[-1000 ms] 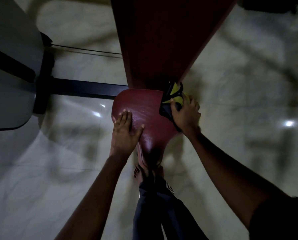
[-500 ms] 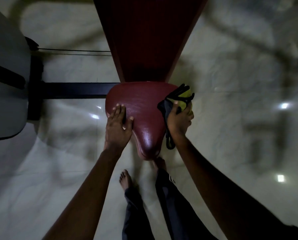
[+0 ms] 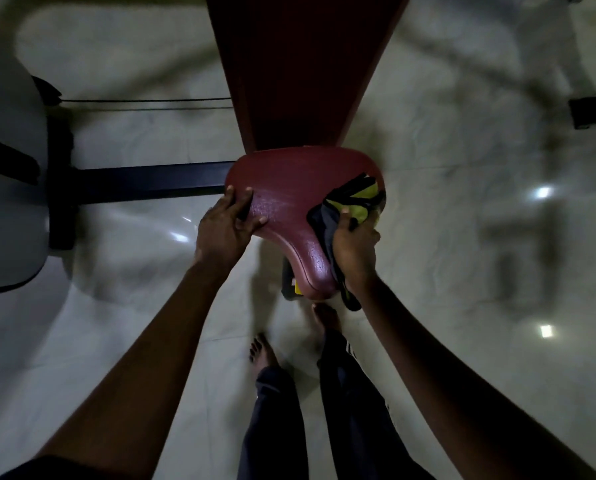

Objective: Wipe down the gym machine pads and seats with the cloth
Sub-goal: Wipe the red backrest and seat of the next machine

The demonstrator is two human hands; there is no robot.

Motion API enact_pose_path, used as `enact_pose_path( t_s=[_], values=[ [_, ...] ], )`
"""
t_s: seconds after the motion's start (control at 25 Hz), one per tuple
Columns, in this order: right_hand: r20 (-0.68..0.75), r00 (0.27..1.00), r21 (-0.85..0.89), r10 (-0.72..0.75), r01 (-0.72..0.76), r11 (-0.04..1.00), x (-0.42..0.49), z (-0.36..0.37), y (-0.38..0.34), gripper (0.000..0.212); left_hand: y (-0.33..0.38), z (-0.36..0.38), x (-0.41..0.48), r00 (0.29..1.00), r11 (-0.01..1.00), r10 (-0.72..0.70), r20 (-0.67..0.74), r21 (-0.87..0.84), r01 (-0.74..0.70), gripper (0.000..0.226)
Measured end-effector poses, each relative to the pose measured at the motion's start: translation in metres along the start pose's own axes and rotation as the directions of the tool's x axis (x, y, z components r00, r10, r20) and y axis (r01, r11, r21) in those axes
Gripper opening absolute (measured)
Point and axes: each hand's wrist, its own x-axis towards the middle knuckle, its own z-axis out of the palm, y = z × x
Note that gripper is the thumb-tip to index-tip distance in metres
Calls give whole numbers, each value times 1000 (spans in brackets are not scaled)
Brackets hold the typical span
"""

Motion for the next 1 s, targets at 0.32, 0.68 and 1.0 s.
enact_pose_path(
  t_s=[0.32, 0.68, 1.0],
  values=[
    [24, 982, -150, -189, 190, 970, -39, -4, 12, 72, 2, -5, 0, 999, 999, -33, 10, -36, 33, 68],
    [441, 627, -674, -642, 704, 225, -80, -36, 46, 69, -16, -19, 10, 998, 993, 7, 70, -120, 2, 50],
    [622, 433, -621, -652, 780, -74, -60, 2, 12, 58, -22, -30, 10, 968, 879, -175, 178, -415, 235, 70]
  ],
)
